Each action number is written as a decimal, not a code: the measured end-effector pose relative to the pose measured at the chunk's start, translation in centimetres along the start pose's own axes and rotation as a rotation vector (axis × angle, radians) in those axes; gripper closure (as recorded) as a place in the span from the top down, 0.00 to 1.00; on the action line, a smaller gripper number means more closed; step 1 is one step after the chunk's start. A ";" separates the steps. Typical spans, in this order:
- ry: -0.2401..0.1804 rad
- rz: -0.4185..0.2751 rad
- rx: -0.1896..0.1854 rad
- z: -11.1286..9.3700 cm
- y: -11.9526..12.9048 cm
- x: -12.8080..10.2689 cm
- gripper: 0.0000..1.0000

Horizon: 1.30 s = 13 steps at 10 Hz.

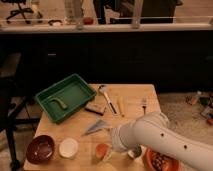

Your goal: Place apple in table surface

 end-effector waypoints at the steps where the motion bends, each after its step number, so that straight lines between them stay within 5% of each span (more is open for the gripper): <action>1: -0.001 -0.001 0.001 0.0 0.0 0.0 0.80; 6: -0.007 0.000 -0.007 0.4 0.2 -0.1 0.80; 8: -0.021 0.006 -0.027 2.6 1.0 -0.7 0.80; 13: -0.097 0.023 -0.049 4.7 1.6 -1.3 0.80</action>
